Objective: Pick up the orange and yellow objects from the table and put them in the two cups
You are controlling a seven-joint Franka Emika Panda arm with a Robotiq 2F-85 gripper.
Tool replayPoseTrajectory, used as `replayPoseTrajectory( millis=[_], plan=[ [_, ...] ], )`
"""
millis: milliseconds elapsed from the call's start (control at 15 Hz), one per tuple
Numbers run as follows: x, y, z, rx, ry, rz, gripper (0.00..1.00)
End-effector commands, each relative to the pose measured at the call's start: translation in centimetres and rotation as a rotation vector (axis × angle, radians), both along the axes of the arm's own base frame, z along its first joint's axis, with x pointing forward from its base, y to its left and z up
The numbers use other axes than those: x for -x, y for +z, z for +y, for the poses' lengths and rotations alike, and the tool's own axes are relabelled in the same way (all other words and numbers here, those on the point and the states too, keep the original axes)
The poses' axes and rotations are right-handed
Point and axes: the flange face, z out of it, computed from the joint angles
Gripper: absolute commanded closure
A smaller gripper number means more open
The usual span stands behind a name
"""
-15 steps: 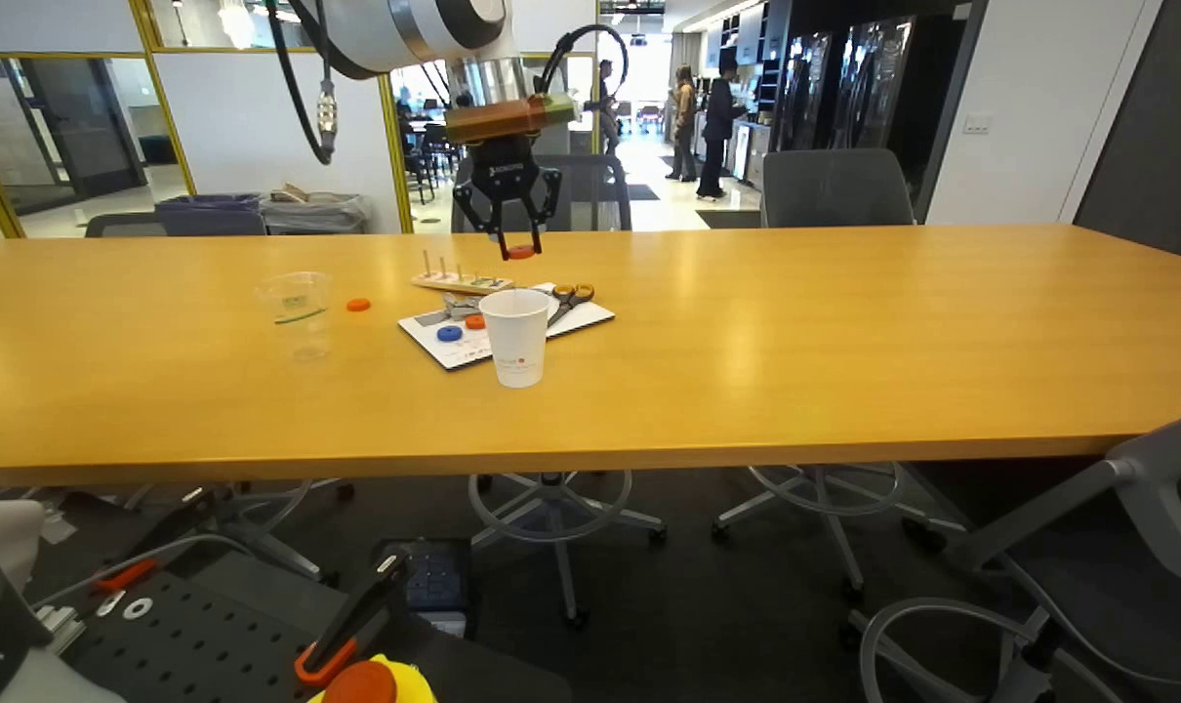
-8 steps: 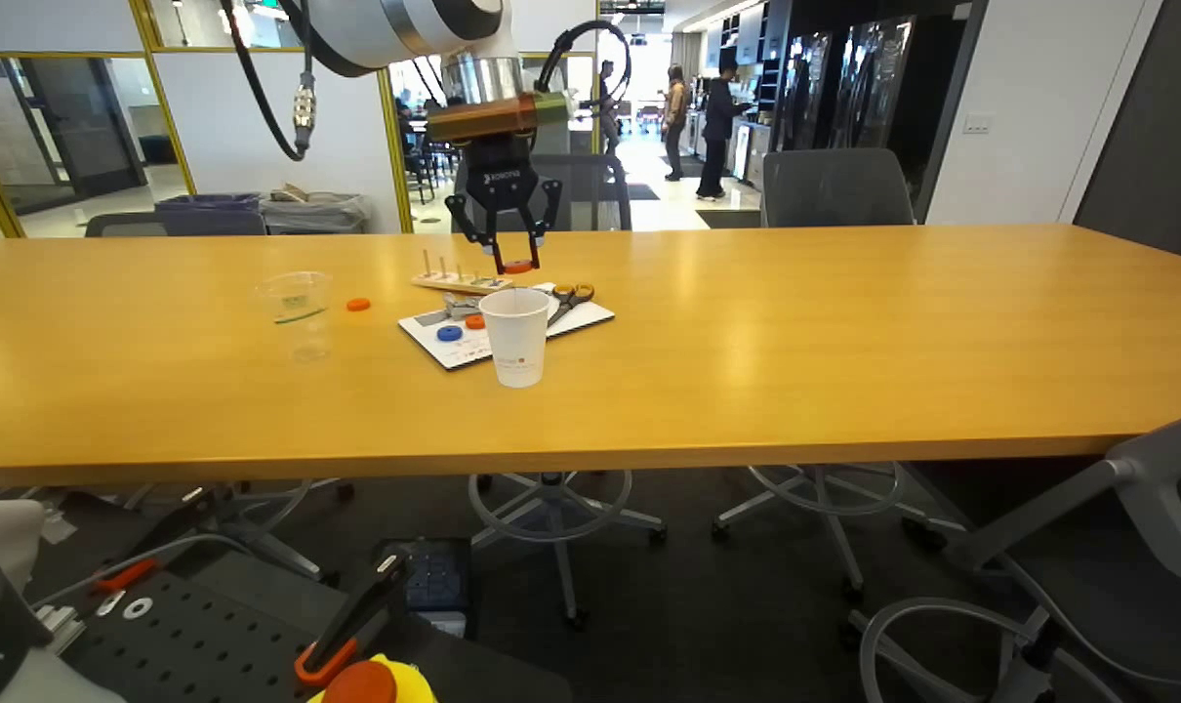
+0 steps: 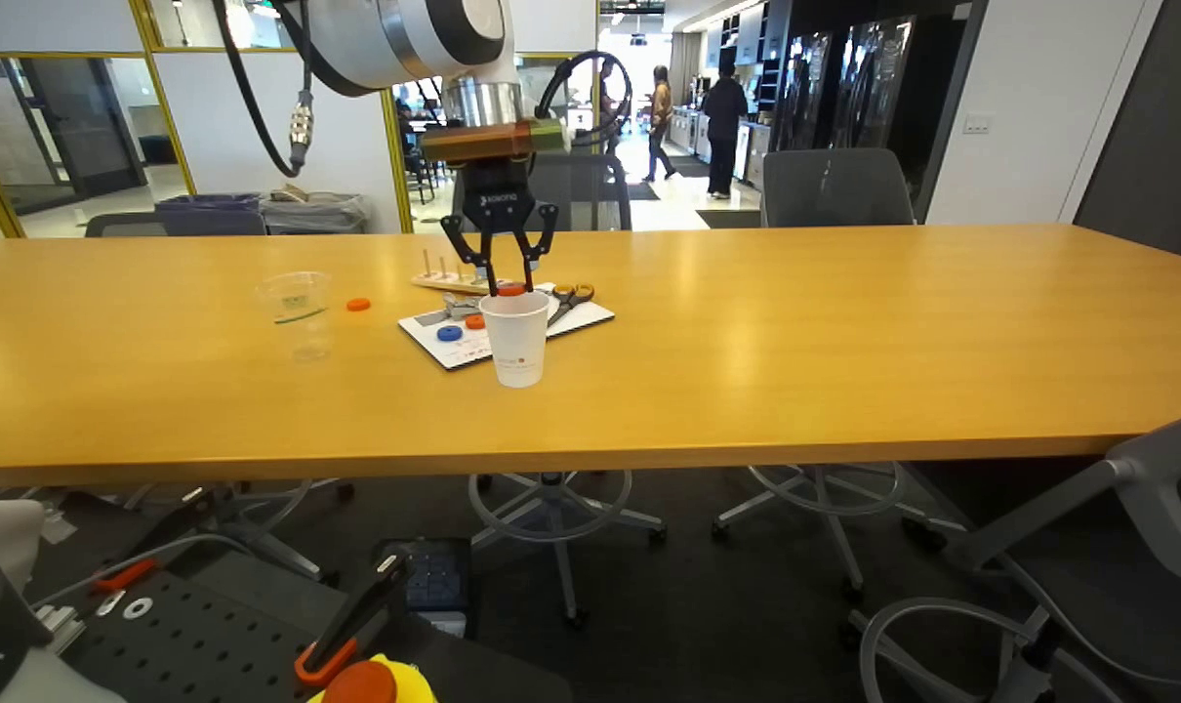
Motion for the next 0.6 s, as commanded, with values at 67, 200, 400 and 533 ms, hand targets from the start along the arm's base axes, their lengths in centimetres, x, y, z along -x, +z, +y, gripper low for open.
replayPoseTrajectory(
  millis=[67,200,400,533],
  plan=[
    [-0.5,-0.5,-0.3,-0.035,-0.043,0.003,0.26],
    [-0.6,-0.4,-0.1,-0.054,-0.065,-0.001,0.12],
    [-0.7,1.2,1.2,-0.083,-0.13,-0.052,0.0],
    [-0.6,2.4,2.6,-0.112,-0.171,-0.086,0.0]
  ],
)
